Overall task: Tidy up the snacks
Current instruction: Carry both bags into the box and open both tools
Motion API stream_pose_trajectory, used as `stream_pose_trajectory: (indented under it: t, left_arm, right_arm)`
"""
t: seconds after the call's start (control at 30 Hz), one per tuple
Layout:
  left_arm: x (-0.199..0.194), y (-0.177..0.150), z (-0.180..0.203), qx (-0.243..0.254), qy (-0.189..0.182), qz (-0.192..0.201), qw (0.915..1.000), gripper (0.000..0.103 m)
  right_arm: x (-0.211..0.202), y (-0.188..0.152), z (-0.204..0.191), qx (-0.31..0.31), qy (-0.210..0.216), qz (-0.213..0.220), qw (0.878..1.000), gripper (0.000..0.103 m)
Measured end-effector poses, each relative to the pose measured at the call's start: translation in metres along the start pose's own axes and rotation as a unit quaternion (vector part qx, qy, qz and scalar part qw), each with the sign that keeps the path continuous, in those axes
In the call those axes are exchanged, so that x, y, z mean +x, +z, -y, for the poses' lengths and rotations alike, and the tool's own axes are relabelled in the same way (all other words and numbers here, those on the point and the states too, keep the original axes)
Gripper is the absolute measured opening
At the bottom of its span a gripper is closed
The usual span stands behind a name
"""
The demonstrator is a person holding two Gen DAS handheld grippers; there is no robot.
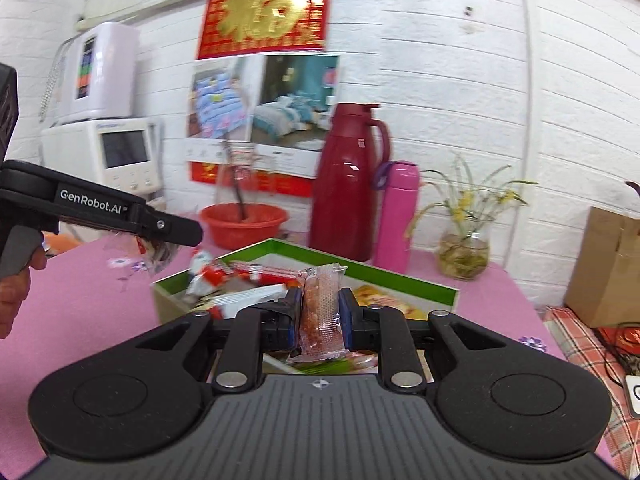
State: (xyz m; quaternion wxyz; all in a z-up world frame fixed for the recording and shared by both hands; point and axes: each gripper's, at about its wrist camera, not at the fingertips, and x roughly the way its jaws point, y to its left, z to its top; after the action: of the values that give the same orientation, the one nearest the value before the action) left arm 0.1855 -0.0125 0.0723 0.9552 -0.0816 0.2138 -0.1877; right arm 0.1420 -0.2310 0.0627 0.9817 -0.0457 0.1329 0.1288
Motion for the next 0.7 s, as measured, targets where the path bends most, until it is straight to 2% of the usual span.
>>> stream_pose_trajectory:
  t: [0.17, 0.23, 0.27, 0.3, 0.33, 0.37, 0.4, 0.53, 0.7]
  left_arm:
    - [0.036, 0.003, -0.004, -0.009, 0.004, -0.011, 0.9999, 0.022]
    - [0.046, 0.001, -0.005, -0.013, -0.002, -0.018, 0.9998, 0.032]
    - [0.049, 0.000, -0.005, -0.012, -0.003, -0.020, 0.9997, 0.048]
    - [0.051, -0.003, -0.005, -0.011, -0.001, -0.016, 0.9998, 0.073]
    - [0.050, -0.006, -0.005, -0.011, 0.001, -0.010, 0.9999, 0.088]
    - [0.047, -0.008, -0.005, -0.011, 0.002, -0.002, 0.9999, 0.103]
    - [0.044, -0.010, -0.005, -0.009, 0.002, 0.008, 0.9999, 0.103]
    - [0.035, -0.010, -0.002, 0.000, 0.002, 0.021, 0.9998, 0.103]
    - [0.019, -0.008, -0.002, -0.015, -0.004, 0.022, 0.9996, 0.103]
  right_arm:
    - [0.027, -0.003, 0.025, 0.024, -0.034, -0.009, 0.999, 0.034]
    - [0.038, -0.006, 0.030, 0.031, -0.039, -0.013, 0.999, 0.034]
    - [0.043, -0.008, 0.032, 0.030, -0.038, -0.017, 0.999, 0.036]
    - [0.046, -0.010, 0.032, 0.030, -0.038, -0.021, 0.999, 0.048]
    - [0.048, -0.012, 0.033, 0.029, -0.037, -0.025, 0.999, 0.057]
    - [0.048, -0.014, 0.033, 0.029, -0.035, -0.025, 0.999, 0.083]
    - [0.047, -0.016, 0.034, 0.032, -0.029, -0.020, 0.999, 0.103]
    - [0.040, -0.018, 0.032, 0.042, -0.013, -0.016, 0.999, 0.103]
    - [0.026, -0.013, 0.026, 0.045, -0.003, -0.010, 0.999, 0.103]
